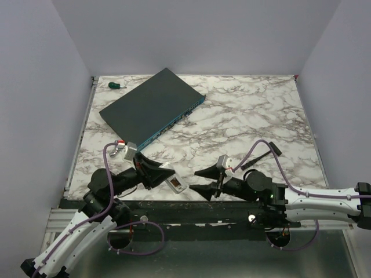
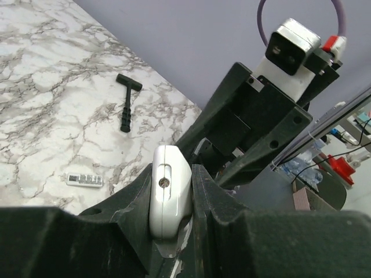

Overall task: Load the batteries into the remote control
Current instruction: Load the battery into the remote control, then pick up the battery from the center of the board.

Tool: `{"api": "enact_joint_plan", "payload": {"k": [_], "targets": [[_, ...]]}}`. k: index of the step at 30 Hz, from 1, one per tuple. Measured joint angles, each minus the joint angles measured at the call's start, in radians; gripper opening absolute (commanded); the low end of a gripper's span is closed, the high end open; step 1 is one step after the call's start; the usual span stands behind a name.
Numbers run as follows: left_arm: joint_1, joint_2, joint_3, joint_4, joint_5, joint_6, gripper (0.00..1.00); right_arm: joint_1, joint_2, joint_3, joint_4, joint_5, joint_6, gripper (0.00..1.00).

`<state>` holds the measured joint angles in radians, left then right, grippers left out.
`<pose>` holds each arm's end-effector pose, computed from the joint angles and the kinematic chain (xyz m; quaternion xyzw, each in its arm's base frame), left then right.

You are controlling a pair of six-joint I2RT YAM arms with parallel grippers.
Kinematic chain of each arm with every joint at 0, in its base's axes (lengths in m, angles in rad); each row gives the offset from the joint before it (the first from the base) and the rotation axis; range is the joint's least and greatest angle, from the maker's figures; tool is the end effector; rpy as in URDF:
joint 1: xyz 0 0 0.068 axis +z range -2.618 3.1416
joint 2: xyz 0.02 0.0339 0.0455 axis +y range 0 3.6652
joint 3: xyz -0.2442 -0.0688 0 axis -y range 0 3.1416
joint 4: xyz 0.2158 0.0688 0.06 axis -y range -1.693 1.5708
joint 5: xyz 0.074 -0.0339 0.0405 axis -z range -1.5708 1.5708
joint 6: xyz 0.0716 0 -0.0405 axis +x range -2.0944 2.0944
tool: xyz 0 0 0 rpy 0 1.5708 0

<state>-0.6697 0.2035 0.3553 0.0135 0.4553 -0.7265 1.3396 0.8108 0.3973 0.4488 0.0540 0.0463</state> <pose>0.0757 -0.1001 0.2776 0.1543 0.6343 -0.5896 0.4757 0.0539 0.2122 0.2639 -0.4028 0.5658 0.4450 0.5653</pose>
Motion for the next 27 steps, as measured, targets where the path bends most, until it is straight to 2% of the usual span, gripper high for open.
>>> {"api": "enact_joint_plan", "payload": {"k": [3,5,8,11,15,19,23,27], "targets": [[0.0,0.001,0.001,-0.017,-0.021,0.0,0.0,0.001,0.02,0.043,-0.074,0.186,0.117,0.72],[0.0,0.012,0.019,-0.082,-0.066,-0.008,0.0,-0.004,0.077,0.154,-0.207,0.359,0.202,0.73],[0.001,0.058,0.053,-0.171,-0.14,-0.023,0.0,-0.08,0.167,0.307,-0.352,0.455,0.292,0.73],[0.008,0.095,0.052,-0.205,-0.163,-0.053,0.0,-0.297,0.233,0.388,-0.432,0.443,0.357,0.73],[0.014,0.105,0.033,-0.213,-0.164,-0.09,0.0,-0.534,0.362,0.45,-0.497,0.375,0.343,0.73],[0.016,0.094,0.029,-0.242,-0.166,-0.109,0.0,-0.591,0.562,0.536,-0.491,0.298,0.209,0.73],[0.023,0.053,0.029,-0.294,-0.172,-0.107,0.0,-0.671,0.742,0.591,-0.451,0.145,0.074,0.73],[0.029,0.024,0.029,-0.344,-0.175,-0.105,0.0,-0.78,0.922,0.685,-0.426,0.006,-0.035,0.79]]}}
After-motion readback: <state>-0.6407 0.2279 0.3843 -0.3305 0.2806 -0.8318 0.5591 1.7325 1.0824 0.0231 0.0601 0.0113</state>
